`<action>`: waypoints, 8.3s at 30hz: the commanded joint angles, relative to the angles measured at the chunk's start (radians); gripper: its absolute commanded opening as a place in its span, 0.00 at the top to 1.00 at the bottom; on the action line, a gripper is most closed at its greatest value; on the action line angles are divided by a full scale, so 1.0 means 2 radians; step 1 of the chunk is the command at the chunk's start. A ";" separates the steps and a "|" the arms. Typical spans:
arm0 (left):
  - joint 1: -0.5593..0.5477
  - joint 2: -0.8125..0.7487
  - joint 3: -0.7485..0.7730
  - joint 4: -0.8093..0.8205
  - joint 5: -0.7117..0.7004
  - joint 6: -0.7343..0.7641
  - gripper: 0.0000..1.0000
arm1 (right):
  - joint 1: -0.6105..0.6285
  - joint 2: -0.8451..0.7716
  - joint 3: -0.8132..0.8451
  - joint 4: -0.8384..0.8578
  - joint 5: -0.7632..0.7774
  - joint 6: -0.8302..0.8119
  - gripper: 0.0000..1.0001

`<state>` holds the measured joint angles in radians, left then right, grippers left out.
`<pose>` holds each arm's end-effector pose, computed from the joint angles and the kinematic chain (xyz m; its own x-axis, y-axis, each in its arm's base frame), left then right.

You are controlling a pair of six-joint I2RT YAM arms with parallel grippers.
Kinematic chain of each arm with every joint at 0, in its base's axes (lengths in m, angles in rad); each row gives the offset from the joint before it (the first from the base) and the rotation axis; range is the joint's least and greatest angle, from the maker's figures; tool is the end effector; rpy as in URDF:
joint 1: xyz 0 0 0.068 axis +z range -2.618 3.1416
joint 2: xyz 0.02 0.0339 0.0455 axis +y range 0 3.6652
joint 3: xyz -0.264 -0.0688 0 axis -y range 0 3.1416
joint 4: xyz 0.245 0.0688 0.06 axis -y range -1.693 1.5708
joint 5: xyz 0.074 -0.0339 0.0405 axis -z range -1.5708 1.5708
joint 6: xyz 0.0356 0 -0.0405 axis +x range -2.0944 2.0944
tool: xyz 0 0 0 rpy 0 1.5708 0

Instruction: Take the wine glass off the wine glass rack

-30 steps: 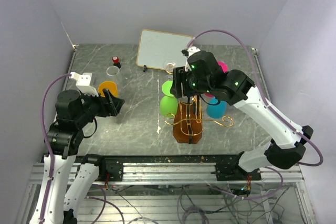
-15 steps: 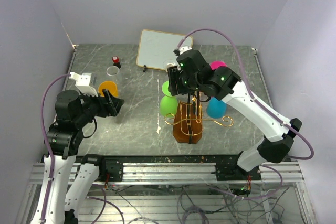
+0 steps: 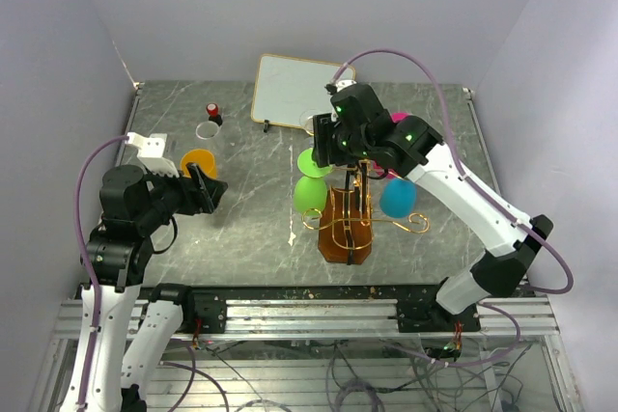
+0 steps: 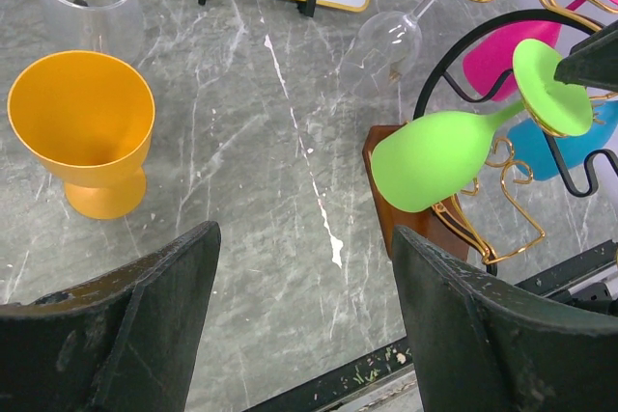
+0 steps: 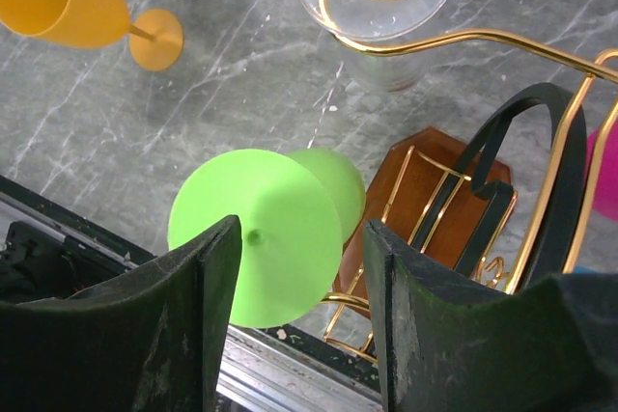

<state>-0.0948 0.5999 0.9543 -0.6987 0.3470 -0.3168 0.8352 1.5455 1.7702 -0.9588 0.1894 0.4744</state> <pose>0.1106 -0.0227 0.3676 -0.4463 -0.2518 -0.8587 0.2827 0.8707 -0.4023 0.2195 0.2325 0.4175 -0.6897 -0.0935 -0.7181 -0.3590 0.9053 0.2270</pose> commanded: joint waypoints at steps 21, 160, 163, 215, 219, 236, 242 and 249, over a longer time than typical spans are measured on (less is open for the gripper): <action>0.015 0.009 -0.003 0.023 0.020 0.009 0.19 | -0.032 0.011 -0.038 0.011 -0.068 0.059 0.56; 0.021 0.001 -0.004 0.024 0.027 0.010 0.19 | -0.077 -0.106 -0.228 0.272 -0.235 0.337 0.96; 0.021 0.001 -0.004 0.023 0.026 0.010 0.19 | -0.077 -0.108 -0.225 0.263 -0.239 0.338 0.96; 0.027 0.028 -0.004 0.023 0.027 0.010 0.21 | -0.112 -0.170 -0.251 0.287 -0.151 0.419 0.96; 0.029 0.031 -0.004 0.023 0.028 0.010 0.21 | -0.113 -0.151 -0.244 0.316 -0.184 0.421 0.96; 0.030 0.037 -0.005 0.022 0.019 0.006 0.21 | -0.092 -0.035 -0.224 0.590 -0.438 0.396 0.96; 0.030 0.046 -0.004 0.021 0.013 0.004 0.22 | -0.071 -0.024 -0.253 0.869 -0.568 0.483 0.97; 0.031 0.055 -0.004 0.019 0.005 0.003 0.22 | -0.061 -0.083 -0.312 1.104 -0.577 0.584 0.98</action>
<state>-0.0471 0.7036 0.9504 -0.6785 0.3698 -0.3103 0.7151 1.4734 1.1824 0.8963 -0.9096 1.5349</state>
